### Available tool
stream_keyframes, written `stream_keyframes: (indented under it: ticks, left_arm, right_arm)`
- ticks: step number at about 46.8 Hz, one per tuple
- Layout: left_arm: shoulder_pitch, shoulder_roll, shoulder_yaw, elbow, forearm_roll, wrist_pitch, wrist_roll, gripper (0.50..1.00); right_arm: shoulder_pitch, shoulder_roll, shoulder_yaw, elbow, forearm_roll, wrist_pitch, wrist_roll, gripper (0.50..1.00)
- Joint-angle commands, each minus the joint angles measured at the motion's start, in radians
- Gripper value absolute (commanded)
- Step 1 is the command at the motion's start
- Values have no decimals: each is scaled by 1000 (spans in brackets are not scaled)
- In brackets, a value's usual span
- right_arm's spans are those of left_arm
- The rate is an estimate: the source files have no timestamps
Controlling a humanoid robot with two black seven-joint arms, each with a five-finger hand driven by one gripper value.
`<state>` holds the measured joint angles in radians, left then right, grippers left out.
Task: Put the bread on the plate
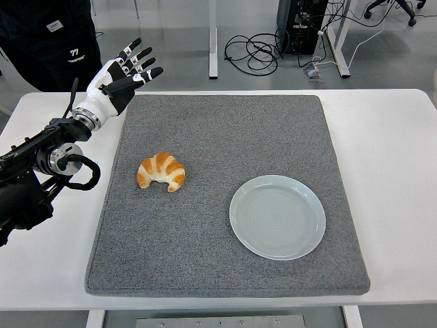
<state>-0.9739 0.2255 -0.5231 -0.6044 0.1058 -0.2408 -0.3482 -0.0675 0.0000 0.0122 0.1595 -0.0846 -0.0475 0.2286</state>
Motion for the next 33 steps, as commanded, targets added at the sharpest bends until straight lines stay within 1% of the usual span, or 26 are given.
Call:
stream_keyframes:
  ticks: [1,33]
  left_arm:
    - [0,0,0,0,0,0,-2,966]
    - [17,-3,-3,0,-2,0,-3,966]
  right_arm:
    - [0,0,0,0,0,0,0,1000]
    - [0,0,3,2,0,0,0,1000]
